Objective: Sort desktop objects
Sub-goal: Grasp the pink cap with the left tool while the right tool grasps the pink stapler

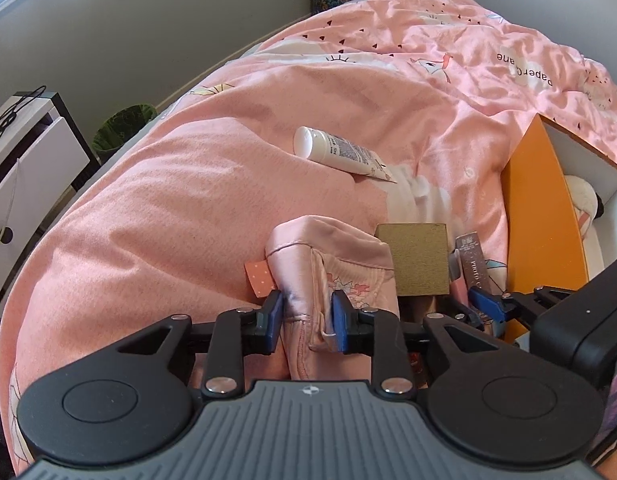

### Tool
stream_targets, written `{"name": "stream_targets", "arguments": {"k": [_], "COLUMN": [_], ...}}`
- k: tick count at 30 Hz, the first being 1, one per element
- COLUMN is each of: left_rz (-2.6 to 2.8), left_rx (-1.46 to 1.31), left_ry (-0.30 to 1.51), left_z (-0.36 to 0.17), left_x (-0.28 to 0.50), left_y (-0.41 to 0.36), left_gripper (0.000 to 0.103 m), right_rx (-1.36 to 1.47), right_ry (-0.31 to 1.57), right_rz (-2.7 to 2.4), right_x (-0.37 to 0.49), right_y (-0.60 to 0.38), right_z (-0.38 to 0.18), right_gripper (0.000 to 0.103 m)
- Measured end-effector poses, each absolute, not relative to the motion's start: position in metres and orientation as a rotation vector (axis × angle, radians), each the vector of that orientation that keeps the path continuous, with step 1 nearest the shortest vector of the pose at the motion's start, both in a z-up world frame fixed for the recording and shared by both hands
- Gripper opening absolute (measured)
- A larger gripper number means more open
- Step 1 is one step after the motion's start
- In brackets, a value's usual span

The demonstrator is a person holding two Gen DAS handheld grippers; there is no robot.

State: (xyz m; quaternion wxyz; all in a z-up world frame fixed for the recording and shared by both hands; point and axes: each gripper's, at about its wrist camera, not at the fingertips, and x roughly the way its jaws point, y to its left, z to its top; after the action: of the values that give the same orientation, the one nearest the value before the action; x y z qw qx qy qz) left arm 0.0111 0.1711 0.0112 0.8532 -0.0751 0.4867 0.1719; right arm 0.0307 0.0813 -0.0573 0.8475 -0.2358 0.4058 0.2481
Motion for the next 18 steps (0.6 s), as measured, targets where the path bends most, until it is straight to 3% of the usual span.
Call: {"name": "stream_targets", "arguments": {"k": [18], "left_rz": [0.287], "left_rx": [-0.201], "left_ry": [0.925], "left_z": [0.038], "left_x": [0.005], "left_y": [0.166], "left_gripper": [0.018], "right_rx": [-0.285], "right_ry": [0.709], "right_rz": [0.599], "right_x": [0.017], "right_y": [0.043], "right_z": [0.015], "right_gripper": [0.016]}}
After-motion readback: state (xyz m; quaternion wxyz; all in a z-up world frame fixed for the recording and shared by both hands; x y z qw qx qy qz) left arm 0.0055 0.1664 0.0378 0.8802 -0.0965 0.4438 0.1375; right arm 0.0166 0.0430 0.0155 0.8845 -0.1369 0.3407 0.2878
